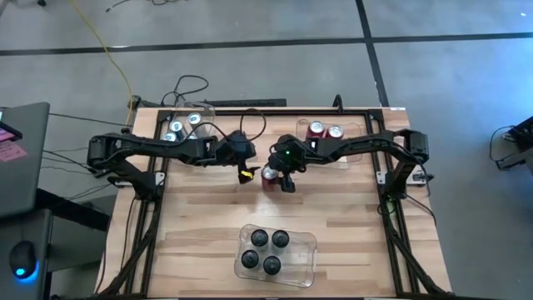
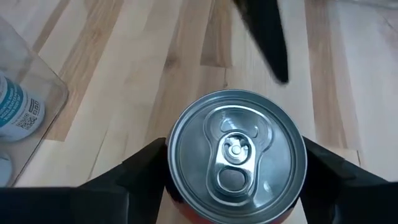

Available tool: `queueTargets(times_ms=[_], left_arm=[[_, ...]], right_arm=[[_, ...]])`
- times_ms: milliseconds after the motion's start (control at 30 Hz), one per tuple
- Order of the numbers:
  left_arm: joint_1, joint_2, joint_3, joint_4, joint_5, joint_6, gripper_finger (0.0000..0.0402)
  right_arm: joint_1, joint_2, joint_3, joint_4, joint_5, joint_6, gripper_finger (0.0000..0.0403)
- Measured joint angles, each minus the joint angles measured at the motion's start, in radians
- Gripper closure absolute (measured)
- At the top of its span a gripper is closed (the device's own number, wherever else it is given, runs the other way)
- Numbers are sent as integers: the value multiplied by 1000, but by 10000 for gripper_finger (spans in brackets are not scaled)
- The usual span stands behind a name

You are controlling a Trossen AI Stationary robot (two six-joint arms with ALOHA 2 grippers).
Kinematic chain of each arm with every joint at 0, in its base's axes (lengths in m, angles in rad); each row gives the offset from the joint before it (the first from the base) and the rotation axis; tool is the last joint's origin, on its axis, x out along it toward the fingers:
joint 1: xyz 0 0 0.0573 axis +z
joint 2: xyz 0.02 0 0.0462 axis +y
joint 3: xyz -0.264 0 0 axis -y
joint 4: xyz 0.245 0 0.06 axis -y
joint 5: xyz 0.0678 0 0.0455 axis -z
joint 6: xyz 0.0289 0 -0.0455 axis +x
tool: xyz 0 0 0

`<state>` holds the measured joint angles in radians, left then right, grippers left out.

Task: Sort soda cans
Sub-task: Put the red soda can into the top right transparent bin

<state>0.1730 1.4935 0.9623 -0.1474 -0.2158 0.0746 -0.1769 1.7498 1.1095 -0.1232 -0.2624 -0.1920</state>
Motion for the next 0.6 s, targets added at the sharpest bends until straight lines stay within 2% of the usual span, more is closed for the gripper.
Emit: queueTargets(times_ms=[200, 433, 600], left_arm=[[15, -83, 0, -92, -77, -74, 14], [18, -159, 1, -108, -84, -57, 14], [18, -159, 1, -111, -84, -53, 14]], right_arm=[[9, -113, -3, -93, 34, 13, 120], [-13, -371, -2, -319, 95, 85, 120], [-21, -567, 0, -503, 218, 170, 121]])
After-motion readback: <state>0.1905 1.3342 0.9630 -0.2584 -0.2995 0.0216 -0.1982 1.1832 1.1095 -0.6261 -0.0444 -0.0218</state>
